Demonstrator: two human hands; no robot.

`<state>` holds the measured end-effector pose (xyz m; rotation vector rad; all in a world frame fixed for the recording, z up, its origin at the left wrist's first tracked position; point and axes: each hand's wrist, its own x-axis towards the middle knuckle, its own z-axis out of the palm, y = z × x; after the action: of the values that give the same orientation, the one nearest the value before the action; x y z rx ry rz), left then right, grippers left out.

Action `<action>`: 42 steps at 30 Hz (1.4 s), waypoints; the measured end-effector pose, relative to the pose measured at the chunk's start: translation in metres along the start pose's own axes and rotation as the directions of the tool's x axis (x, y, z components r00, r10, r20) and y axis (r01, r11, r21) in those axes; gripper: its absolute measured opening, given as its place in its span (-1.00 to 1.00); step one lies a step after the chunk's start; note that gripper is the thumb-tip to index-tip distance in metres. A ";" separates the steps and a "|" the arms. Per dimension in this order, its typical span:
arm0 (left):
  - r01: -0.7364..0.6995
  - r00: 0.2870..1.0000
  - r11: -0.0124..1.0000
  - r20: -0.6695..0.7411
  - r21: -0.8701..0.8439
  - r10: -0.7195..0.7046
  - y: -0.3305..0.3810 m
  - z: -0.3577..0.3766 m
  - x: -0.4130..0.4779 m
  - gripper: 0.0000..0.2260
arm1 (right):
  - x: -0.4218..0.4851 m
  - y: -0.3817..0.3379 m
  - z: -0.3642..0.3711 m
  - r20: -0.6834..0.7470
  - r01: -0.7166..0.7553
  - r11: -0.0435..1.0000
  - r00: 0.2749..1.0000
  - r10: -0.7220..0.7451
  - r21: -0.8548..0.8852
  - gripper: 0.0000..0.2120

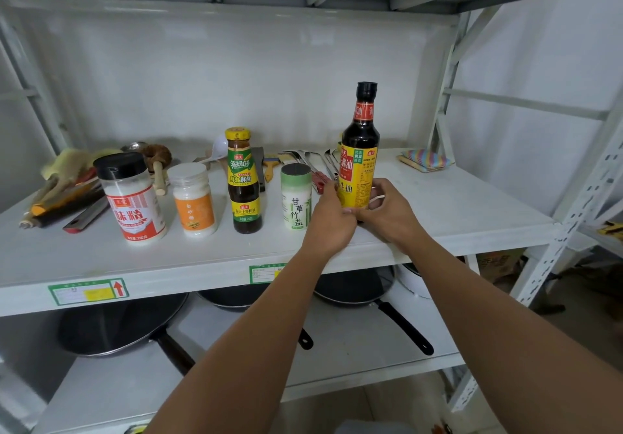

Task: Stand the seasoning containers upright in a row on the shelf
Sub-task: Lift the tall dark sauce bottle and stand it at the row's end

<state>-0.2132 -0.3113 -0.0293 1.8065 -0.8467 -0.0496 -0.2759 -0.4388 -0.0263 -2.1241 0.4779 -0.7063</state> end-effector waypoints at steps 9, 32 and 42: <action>0.029 0.999 0.999 0.018 0.013 -0.029 -0.001 -0.001 0.000 -0.48 | 0.007 0.015 -0.008 0.123 -0.041 0.979 0.992 0.016 0.201 -0.35; 0.005 1.000 0.999 0.016 0.045 -0.006 0.000 0.004 -0.001 -0.35 | 0.003 0.007 -0.003 0.091 -0.025 0.997 0.996 0.018 0.075 -0.20; -0.014 0.999 1.000 0.035 -0.009 0.014 -0.003 0.000 -0.007 -0.48 | 0.006 0.010 0.001 0.116 0.019 0.999 0.993 -0.016 -0.032 -0.29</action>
<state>-0.2167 -0.3073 -0.0342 1.7959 -0.8826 -0.0759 -0.2715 -0.4473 -0.0336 -2.1886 0.4107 -0.5844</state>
